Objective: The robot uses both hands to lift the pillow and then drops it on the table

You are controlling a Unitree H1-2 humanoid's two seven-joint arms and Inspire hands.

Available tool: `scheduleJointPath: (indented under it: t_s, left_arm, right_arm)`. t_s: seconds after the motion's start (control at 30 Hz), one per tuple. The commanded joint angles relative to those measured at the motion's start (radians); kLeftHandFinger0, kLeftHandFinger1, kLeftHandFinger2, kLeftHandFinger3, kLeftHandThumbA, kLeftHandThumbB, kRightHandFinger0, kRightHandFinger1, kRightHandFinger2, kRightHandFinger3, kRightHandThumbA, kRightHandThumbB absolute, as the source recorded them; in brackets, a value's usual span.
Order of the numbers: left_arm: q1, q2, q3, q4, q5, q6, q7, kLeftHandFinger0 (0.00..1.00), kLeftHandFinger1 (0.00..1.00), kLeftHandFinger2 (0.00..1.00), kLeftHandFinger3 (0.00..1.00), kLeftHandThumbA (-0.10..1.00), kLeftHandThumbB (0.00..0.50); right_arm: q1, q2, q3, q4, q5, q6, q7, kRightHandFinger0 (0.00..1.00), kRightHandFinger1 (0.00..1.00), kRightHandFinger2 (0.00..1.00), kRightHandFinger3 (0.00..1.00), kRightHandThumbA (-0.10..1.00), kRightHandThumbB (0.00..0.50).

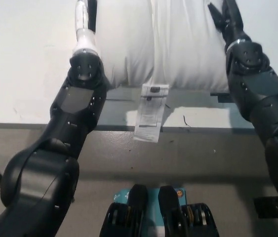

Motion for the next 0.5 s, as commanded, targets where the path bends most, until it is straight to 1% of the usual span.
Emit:
scheduleJointPath:
  t_s: [0.0,0.03,0.1,0.17,0.23,0.27,0.3,0.37,0.4,0.43,0.47]
  left_arm:
    - [-0.077,-0.076,-0.016,-0.042,0.008,-0.083,-0.102,1.0,1.0,1.0,1.0,1.0,0.023]
    - [-0.053,-0.076,-0.02,-0.042,0.012,-0.083,-0.108,1.0,1.0,1.0,1.0,1.0,0.006]
    - [-0.04,-0.077,-0.025,-0.041,0.019,-0.093,-0.102,1.0,1.0,1.0,1.0,1.0,0.01]
    - [-0.023,-0.076,-0.033,-0.033,0.027,-0.099,-0.102,1.0,1.0,1.0,1.0,1.0,0.014]
    - [-0.023,-0.076,-0.034,-0.033,0.026,-0.1,-0.102,1.0,1.0,1.0,1.0,1.0,0.014]
    - [0.019,-0.077,-0.039,-0.035,0.028,-0.1,-0.113,1.0,1.0,1.0,1.0,1.0,0.039]
    - [0.029,-0.076,-0.036,-0.031,0.022,-0.1,-0.122,1.0,1.0,1.0,1.0,1.0,0.055]
    - [0.04,-0.072,-0.037,-0.021,0.025,-0.103,-0.12,1.0,1.0,1.0,1.0,1.0,0.068]
    - [0.043,-0.07,-0.036,-0.018,0.025,-0.104,-0.12,1.0,1.0,1.0,1.0,1.0,0.07]
    - [0.048,-0.066,-0.037,-0.018,0.027,-0.104,-0.12,1.0,1.0,1.0,1.0,1.0,0.069]
    - [0.052,-0.061,-0.035,-0.021,0.024,-0.104,-0.124,1.0,1.0,1.0,1.0,1.0,0.098]
  right_arm:
    - [-0.063,0.079,0.035,-0.024,-0.042,-0.039,0.071,1.0,1.0,1.0,1.0,1.0,0.282]
    - [-0.051,0.078,0.029,-0.02,-0.036,-0.035,0.065,1.0,1.0,1.0,1.0,1.0,0.249]
    - [-0.045,0.077,0.03,-0.016,-0.035,-0.037,0.069,1.0,1.0,1.0,1.0,1.0,0.243]
    - [-0.035,0.076,0.027,-0.012,-0.032,-0.047,0.074,1.0,1.0,1.0,1.0,1.0,0.258]
    - [-0.035,0.076,0.027,-0.012,-0.032,-0.047,0.074,1.0,1.0,1.0,1.0,1.0,0.258]
    - [-0.016,0.072,0.02,-0.015,-0.024,-0.039,0.087,1.0,1.0,1.0,1.0,1.0,0.296]
    - [-0.01,0.07,0.02,-0.013,-0.024,-0.042,0.087,1.0,1.0,1.0,1.0,1.0,0.305]
    - [-0.004,0.066,0.023,-0.01,-0.028,-0.045,0.093,1.0,1.0,1.0,1.0,1.0,0.317]
    - [-0.002,0.065,0.022,-0.01,-0.027,-0.045,0.095,1.0,1.0,1.0,1.0,1.0,0.319]
    - [0.0,0.064,0.021,-0.008,-0.026,-0.041,0.096,1.0,1.0,1.0,1.0,1.0,0.333]
    - [0.002,0.062,0.022,-0.01,-0.026,-0.034,0.102,1.0,1.0,1.0,1.0,1.0,0.351]
